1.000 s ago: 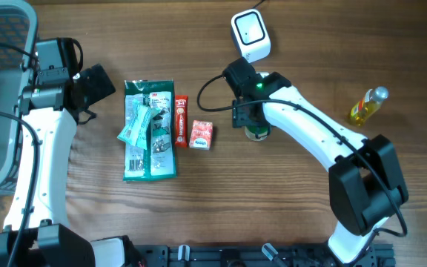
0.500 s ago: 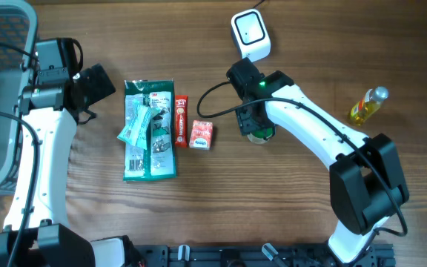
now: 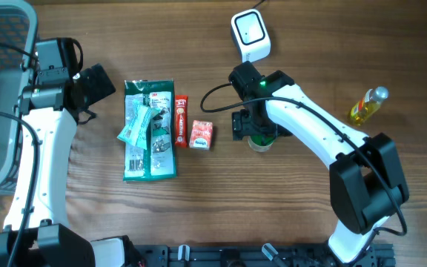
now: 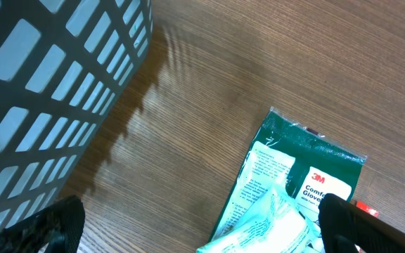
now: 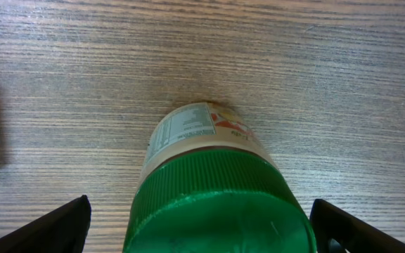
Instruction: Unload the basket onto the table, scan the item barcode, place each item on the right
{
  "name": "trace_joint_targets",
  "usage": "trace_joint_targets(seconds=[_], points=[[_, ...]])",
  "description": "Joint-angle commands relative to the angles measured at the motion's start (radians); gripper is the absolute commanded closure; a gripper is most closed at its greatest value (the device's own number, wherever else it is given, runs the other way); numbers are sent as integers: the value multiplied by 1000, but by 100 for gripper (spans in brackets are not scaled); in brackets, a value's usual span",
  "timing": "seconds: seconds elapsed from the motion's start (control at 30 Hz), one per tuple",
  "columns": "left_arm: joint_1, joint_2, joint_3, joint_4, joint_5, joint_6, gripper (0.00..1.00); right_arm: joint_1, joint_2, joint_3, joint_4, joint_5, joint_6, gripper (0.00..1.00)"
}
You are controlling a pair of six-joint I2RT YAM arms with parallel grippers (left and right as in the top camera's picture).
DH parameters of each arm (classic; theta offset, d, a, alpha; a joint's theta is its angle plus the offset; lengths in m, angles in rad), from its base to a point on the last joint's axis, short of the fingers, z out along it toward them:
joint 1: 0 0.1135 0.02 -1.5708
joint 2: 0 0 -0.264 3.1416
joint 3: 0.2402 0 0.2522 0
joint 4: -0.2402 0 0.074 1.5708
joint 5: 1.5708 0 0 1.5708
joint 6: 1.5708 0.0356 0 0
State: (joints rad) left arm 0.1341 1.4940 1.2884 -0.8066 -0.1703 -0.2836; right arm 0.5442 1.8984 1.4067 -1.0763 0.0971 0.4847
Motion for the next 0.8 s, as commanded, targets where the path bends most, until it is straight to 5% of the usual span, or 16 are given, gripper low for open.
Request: trace_joint_targets(seconds=[0.0,0.5,0.77], points=[[6,-2,6,3,-2,-13,0,-6,9,-8,3,-9,-14,0],[6,-2,6,3,-2,-13,0,-21,10,-8,8,-9,-41,3],[6,-2,6,3,-2,-13,0,-21,11,-9,1,-9,-54,15]])
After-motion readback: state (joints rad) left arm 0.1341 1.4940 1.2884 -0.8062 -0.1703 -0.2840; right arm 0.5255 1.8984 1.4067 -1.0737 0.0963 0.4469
